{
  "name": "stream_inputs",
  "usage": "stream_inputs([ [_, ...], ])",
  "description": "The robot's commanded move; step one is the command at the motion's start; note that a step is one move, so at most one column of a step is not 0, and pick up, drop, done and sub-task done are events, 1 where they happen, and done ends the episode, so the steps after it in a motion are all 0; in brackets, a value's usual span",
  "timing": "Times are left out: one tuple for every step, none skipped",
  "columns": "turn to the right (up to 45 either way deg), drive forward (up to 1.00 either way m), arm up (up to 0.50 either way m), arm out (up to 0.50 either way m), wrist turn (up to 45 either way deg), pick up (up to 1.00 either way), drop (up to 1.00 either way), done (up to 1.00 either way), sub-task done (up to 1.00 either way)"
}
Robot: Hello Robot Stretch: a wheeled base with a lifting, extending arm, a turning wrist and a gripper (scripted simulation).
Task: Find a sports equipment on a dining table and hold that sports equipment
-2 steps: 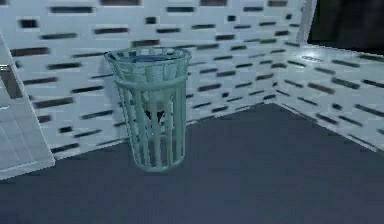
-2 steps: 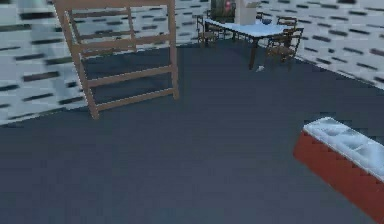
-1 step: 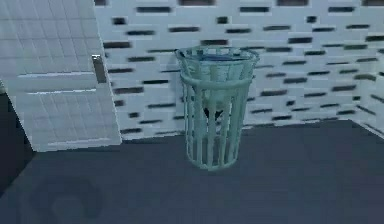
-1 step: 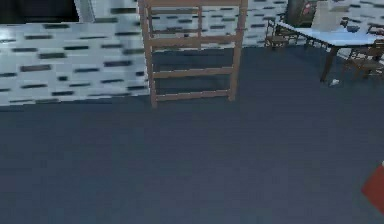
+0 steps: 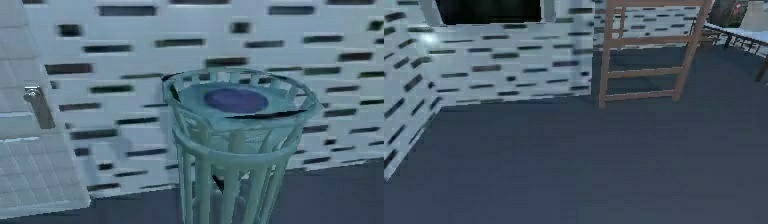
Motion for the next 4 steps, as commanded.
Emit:
stream_inputs([
  [-45.0, 0.00, 0.00, 0.00, 0.0, 0.00, 0.00, 0.00, 0.00],
  [-33.0, 0.00, 0.00, 0.00, 0.0, 0.00, 0.00, 0.00, 0.00],
  [-3.0, 0.00, 0.00, 0.00, 0.0, 0.00, 0.00, 0.00, 0.00],
  [0.0, 0.45, 0.00, 0.00, 0.0, 0.00, 0.00, 0.00, 0.00],
])
